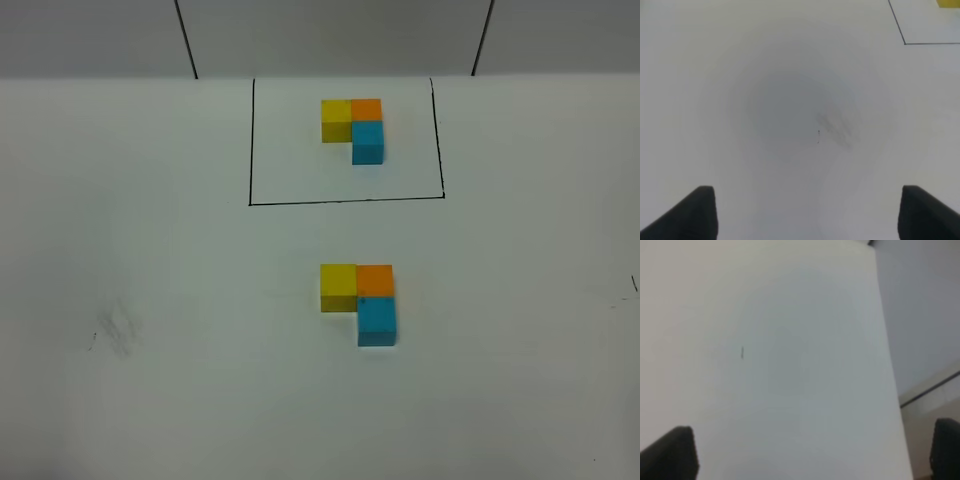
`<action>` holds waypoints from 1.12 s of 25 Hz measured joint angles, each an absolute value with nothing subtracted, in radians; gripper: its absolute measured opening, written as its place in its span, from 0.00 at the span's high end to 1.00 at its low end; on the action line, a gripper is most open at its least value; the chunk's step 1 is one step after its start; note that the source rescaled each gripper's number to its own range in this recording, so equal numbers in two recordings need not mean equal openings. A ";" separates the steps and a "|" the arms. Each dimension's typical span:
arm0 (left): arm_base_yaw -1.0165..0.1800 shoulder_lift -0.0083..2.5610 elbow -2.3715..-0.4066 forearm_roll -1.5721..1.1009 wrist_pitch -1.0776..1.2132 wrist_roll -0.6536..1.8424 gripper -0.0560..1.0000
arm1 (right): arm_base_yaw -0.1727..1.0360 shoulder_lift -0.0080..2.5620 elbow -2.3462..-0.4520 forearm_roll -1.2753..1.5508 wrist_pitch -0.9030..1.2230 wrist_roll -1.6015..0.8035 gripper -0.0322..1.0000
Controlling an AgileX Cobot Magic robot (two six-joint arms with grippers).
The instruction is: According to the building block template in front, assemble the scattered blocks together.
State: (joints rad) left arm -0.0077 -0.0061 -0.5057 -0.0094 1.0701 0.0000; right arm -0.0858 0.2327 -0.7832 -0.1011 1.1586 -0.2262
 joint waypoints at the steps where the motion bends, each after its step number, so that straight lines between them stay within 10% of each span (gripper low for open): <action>1: -0.008 -0.006 -0.506 -0.009 1.070 0.000 0.41 | -0.072 0.203 -0.757 -0.086 1.144 -0.213 0.08; 28: -0.008 -0.006 -0.506 -0.009 1.070 0.000 0.41 | 0.074 -0.007 -0.503 0.000 1.078 -0.146 0.28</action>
